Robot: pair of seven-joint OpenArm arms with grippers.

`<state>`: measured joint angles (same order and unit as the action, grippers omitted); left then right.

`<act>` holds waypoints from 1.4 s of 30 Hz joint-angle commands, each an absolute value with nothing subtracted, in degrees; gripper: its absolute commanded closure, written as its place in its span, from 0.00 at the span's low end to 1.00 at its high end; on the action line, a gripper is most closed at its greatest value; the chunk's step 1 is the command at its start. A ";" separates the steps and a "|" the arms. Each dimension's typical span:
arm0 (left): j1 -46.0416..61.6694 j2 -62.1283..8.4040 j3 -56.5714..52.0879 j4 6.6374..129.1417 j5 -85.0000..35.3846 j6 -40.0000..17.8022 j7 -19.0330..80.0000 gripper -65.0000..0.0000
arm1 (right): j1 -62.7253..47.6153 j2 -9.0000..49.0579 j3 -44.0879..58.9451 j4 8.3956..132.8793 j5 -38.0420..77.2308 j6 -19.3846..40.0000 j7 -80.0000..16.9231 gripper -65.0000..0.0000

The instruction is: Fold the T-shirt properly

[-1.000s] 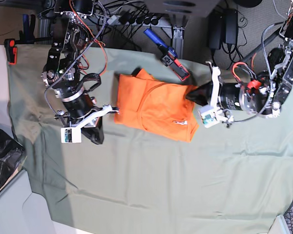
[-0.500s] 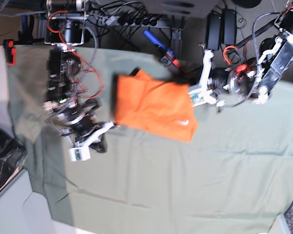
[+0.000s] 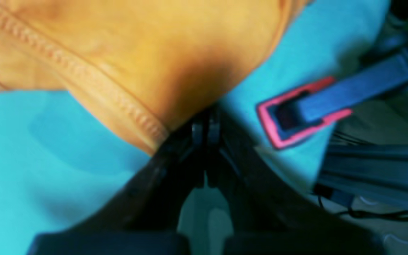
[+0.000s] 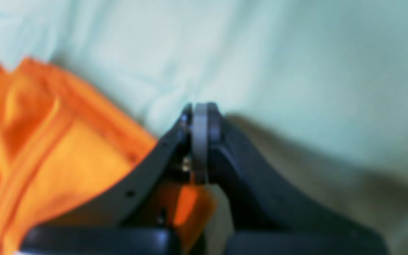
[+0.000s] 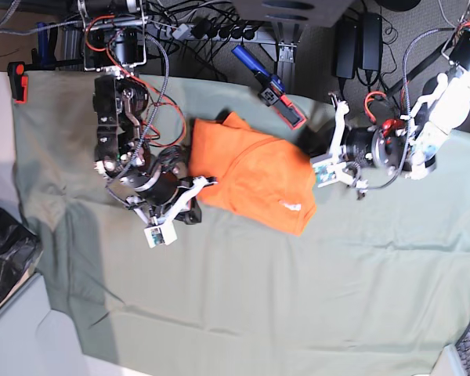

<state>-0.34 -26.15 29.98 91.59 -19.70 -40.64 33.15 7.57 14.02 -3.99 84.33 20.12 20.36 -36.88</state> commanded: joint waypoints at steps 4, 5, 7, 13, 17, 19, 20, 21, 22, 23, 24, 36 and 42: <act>-5.17 -26.65 29.56 85.95 -17.87 -40.00 31.75 1.00 | 4.38 15.16 -3.73 87.94 22.57 26.46 -36.27 1.00; -6.15 -26.65 29.56 84.64 -17.72 -40.00 30.94 1.00 | 3.25 15.59 -3.73 89.08 23.33 26.46 -36.27 1.00; -8.08 -26.46 29.56 82.24 -17.67 -40.00 29.85 1.00 | 0.86 16.56 -3.73 91.83 24.53 26.46 -36.27 1.00; -14.20 -23.18 29.56 75.29 -17.63 -40.00 28.84 1.00 | -5.56 17.63 -3.73 98.96 24.69 26.44 -36.93 1.00; -18.20 -18.68 29.56 70.24 -16.64 -40.00 28.01 1.00 | -8.75 17.45 -3.73 100.79 26.55 26.44 -36.95 1.00; -19.73 -16.36 29.56 67.57 -16.14 -40.00 27.77 1.00 | -10.15 16.86 -3.73 101.41 26.63 26.44 -36.97 1.00; -20.21 -15.33 29.56 66.32 -15.46 -40.00 27.33 1.00 | -10.74 16.34 -3.73 101.75 26.63 26.44 -36.97 1.00; -20.49 -14.37 29.58 65.34 -14.90 -40.00 26.92 1.00 | -11.38 15.81 -3.73 102.21 26.63 26.44 -36.97 1.00; -20.67 -13.58 29.63 64.51 -14.66 -40.00 26.72 1.00 | -11.99 15.18 -3.73 102.65 26.65 26.44 -36.97 1.00; -20.97 -12.82 29.65 63.81 -14.39 -40.00 26.52 1.00 | -12.36 14.68 -3.73 103.15 26.65 26.44 -36.97 1.00; -21.17 -12.14 29.67 63.26 -14.04 -40.00 26.35 1.00 | -12.62 14.04 -3.73 103.50 26.59 26.44 -36.95 1.00; -23.05 -17.78 29.54 69.43 -22.26 -40.00 34.48 1.00 | -12.60 12.95 1.39 103.90 24.67 26.41 -37.36 1.00; -16.91 -27.31 29.54 85.67 -28.62 -40.00 41.23 1.00 | -14.35 15.92 9.69 106.15 26.28 26.44 -38.65 1.00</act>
<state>-15.77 -26.89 29.87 85.01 -27.86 -39.46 42.04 -14.50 15.25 9.39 104.92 25.47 20.38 -39.75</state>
